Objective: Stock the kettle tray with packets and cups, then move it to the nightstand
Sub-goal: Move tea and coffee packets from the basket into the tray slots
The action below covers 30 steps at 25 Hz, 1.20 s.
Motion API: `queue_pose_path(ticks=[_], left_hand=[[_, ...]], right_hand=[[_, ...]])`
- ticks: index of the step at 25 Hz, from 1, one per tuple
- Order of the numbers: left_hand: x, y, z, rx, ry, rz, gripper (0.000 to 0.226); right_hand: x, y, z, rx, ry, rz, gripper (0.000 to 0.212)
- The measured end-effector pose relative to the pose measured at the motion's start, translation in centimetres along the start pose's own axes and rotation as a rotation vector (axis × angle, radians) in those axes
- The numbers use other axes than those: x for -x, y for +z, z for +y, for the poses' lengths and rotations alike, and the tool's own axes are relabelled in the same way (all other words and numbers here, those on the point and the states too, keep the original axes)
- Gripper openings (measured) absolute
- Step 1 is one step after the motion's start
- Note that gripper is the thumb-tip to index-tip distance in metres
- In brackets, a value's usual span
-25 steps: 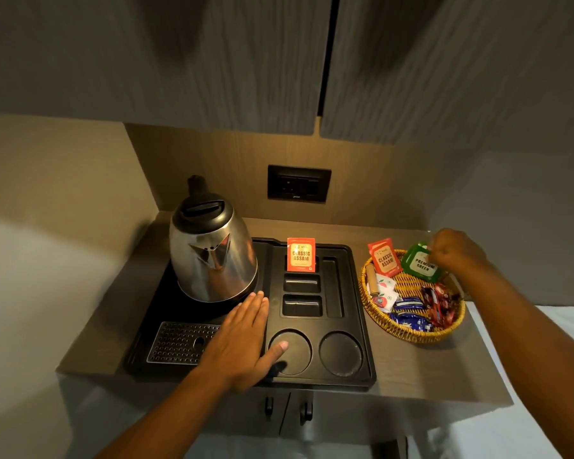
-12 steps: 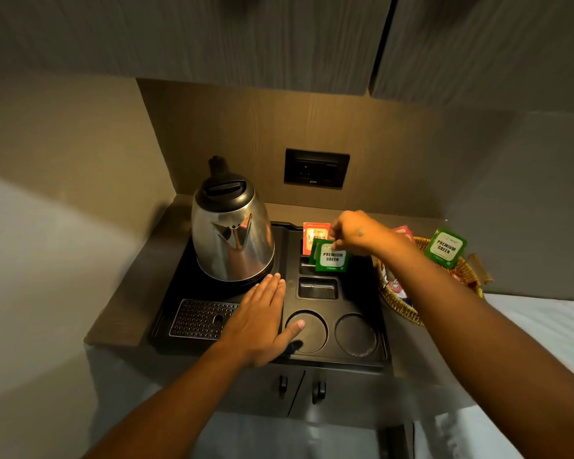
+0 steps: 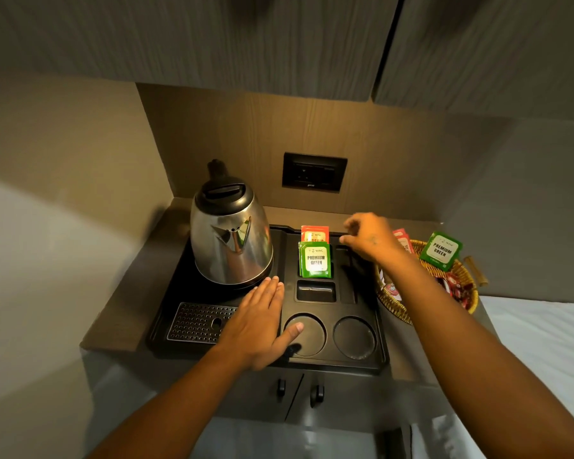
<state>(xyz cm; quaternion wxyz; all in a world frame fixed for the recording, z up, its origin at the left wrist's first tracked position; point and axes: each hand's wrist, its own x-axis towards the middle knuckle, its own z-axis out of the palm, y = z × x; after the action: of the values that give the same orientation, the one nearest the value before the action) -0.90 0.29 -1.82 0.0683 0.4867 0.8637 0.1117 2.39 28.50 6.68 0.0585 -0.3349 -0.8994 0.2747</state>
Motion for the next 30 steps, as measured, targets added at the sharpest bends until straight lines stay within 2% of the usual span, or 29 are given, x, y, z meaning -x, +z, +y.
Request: queue_pose_path(ticks=[2, 3, 6, 8, 10, 12, 13, 16, 18, 21, 25, 28, 30], left_hand=[[-0.1, 0.1, 0.0, 0.004, -0.005, 0.004, 0.089], [-0.1, 0.1, 0.0, 0.004, -0.004, 0.006, 0.089], [-0.2, 0.2, -0.1, -0.001, -0.001, -0.007, 0.088], [-0.2, 0.1, -0.1, -0.005, -0.003, -0.001, 0.088], [-0.2, 0.1, -0.1, -0.011, 0.001, -0.002, 0.088], [-0.1, 0.2, -0.1, -0.009, 0.002, 0.002, 0.088], [-0.1, 0.1, -0.1, -0.005, 0.001, 0.006, 0.088], [-0.1, 0.1, -0.1, 0.000, 0.004, 0.001, 0.088], [-0.1, 0.1, -0.1, -0.001, 0.004, 0.006, 0.088], [-0.2, 0.1, -0.2, -0.002, 0.006, 0.003, 0.089], [-0.2, 0.1, -0.2, 0.000, 0.009, -0.002, 0.089], [-0.2, 0.0, -0.1, 0.006, 0.008, 0.016, 0.088], [-0.1, 0.0, -0.1, 0.009, 0.006, 0.017, 0.087]], right_hand=[[0.4, -3.0, 3.9, 0.001, 0.051, 0.153, 0.034], [0.7, -4.2, 6.0, 0.044, 0.110, 0.154, 0.036], [2.5, -4.7, 9.7, 0.282, 0.273, -0.147, 0.059], [3.4, -3.2, 10.3, 0.334, 0.248, -0.232, 0.069], [3.7, -2.2, 10.4, 0.300, 0.202, -0.182, 0.053], [3.9, -2.0, 10.6, 0.251, 0.209, -0.140, 0.018], [4.1, -2.3, 10.6, 0.241, 0.215, -0.144, 0.009], [4.9, -5.0, 10.2, 0.269, 0.211, -0.140, 0.017], [5.1, -7.7, 9.3, 0.282, 0.182, -0.067, 0.014], [5.3, -8.8, 5.4, 0.242, 0.027, 0.026, 0.014], [5.0, -1.9, -0.8, 0.291, -0.200, -0.195, 0.005], [4.7, 3.0, -2.9, 0.387, -0.203, -0.390, 0.022], [4.5, 3.7, -2.8, 0.418, -0.185, -0.406, 0.030]])
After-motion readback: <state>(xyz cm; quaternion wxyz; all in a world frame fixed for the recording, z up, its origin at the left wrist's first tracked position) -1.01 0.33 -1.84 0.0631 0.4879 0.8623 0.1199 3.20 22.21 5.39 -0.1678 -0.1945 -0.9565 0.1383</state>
